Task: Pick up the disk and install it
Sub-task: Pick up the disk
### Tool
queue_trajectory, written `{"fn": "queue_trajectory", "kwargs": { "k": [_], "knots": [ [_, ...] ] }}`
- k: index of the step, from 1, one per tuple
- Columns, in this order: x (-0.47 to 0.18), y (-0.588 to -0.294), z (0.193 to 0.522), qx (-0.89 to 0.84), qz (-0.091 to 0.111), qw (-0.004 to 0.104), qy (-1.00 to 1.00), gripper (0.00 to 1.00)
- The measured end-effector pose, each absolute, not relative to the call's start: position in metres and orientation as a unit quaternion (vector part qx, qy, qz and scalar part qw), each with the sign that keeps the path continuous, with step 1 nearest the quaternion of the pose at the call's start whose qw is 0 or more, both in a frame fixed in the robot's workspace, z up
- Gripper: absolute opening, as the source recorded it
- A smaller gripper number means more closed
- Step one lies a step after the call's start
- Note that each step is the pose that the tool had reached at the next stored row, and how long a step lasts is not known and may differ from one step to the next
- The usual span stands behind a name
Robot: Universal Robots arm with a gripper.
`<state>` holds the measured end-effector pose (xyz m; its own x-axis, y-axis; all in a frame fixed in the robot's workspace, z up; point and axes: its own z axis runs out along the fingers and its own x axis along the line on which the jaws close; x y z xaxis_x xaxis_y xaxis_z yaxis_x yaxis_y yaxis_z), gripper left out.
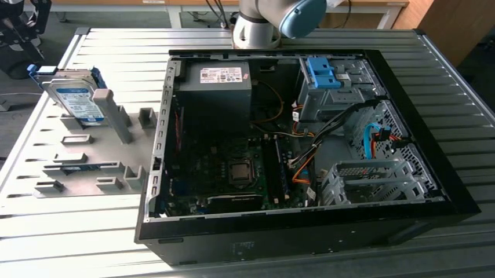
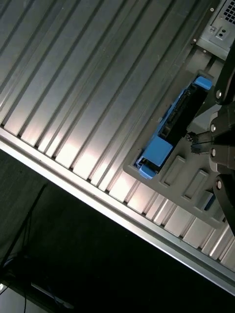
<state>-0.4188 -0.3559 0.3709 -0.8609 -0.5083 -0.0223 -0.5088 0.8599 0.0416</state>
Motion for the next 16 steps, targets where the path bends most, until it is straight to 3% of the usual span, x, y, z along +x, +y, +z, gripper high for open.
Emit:
{"fn": "queue_trajectory", "kwargs": {
  "k": [16],
  "knots": [
    [-0.4188,-0.3559,0.3705,-0.366,0.023,0.003,0.930,0.11]
  ]
}}
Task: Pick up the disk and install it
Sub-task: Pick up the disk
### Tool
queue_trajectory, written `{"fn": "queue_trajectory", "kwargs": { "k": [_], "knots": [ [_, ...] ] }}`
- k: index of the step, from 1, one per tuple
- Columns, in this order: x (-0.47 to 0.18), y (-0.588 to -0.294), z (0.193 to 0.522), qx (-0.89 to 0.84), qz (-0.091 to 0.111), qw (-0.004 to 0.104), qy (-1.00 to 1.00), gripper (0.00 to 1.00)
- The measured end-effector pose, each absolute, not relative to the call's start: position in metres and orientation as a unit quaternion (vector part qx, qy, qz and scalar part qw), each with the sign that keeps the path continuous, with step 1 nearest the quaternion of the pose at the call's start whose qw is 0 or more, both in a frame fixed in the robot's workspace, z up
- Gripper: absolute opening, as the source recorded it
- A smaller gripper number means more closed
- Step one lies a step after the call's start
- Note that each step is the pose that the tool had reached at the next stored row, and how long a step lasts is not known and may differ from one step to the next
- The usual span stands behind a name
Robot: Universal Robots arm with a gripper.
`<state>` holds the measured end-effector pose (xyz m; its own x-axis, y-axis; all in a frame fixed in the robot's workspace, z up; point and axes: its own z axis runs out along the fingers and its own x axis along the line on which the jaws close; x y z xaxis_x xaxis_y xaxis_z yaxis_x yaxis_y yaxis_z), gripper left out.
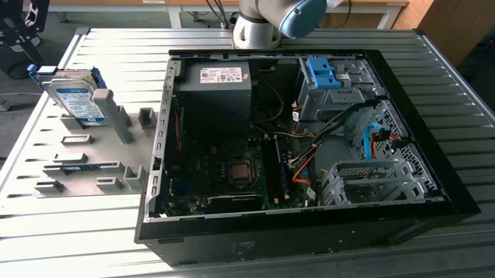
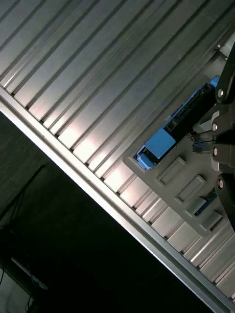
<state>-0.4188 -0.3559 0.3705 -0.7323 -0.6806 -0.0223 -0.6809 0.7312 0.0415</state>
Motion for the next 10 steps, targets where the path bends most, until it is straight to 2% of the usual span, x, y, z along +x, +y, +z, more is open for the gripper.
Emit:
{"fn": "queue_trajectory", "kwargs": {
  "k": [10],
  "knots": [
    [-0.4188,-0.3559,0.3703,-0.437,0.024,0.001,0.899,0.11]
  ]
}}
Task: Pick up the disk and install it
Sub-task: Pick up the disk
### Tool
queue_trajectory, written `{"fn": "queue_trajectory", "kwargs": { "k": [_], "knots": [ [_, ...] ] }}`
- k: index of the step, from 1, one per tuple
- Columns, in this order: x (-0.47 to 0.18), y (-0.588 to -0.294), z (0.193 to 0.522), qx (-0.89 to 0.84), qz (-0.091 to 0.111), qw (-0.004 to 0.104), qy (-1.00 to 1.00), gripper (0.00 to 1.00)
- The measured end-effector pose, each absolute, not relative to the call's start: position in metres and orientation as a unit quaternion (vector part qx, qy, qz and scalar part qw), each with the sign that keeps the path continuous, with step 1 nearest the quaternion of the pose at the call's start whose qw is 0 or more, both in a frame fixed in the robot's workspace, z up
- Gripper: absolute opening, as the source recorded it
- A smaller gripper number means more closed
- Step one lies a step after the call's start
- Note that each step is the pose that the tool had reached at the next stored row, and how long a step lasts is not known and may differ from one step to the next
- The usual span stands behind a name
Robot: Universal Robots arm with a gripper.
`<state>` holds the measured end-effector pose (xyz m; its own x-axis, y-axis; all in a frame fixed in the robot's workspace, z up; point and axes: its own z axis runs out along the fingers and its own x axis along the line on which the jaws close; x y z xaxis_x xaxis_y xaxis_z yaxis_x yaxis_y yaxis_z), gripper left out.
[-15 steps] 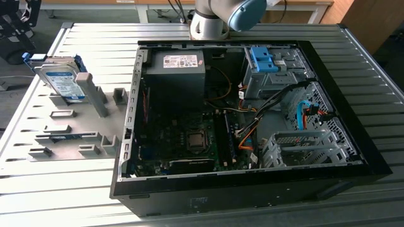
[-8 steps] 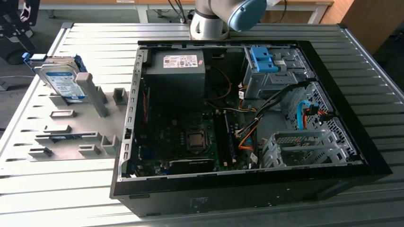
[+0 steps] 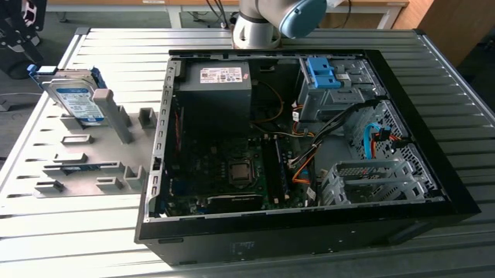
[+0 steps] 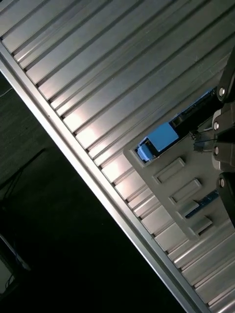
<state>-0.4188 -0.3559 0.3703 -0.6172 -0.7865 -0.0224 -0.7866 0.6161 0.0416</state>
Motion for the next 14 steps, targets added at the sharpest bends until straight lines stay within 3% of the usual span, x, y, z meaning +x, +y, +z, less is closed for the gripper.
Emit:
{"fn": "queue_trajectory", "kwargs": {
  "k": [14],
  "knots": [
    [-0.4188,-0.3559,0.3702,-0.465,0.024,0.000,0.885,0.11]
  ]
}}
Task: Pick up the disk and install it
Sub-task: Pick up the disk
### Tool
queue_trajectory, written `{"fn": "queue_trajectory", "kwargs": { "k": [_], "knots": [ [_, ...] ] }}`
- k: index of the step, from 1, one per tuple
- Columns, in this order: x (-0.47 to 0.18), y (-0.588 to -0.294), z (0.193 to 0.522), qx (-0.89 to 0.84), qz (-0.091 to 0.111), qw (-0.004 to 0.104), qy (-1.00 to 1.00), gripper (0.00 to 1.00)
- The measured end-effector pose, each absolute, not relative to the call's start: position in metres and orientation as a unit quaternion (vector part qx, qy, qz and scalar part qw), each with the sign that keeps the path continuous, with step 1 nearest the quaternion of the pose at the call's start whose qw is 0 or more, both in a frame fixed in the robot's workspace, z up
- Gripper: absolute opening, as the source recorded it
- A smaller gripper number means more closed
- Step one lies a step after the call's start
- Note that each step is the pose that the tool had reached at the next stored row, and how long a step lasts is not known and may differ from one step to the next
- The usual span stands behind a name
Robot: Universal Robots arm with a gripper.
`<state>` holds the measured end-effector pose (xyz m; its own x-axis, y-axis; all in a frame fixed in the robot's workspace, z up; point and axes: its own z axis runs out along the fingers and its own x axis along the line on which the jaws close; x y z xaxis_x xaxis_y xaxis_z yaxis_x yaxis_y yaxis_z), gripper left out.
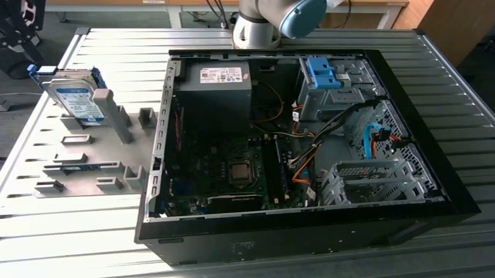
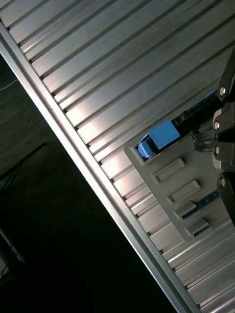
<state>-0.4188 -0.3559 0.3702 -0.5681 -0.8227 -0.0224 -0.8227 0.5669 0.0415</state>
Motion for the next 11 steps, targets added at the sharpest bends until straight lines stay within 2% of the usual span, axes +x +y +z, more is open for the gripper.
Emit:
{"fn": "queue_trajectory", "kwargs": {
  "k": [11],
  "knots": [
    [-0.4188,-0.3559,0.3697,-0.549,0.024,-0.002,0.836,0.11]
  ]
}}
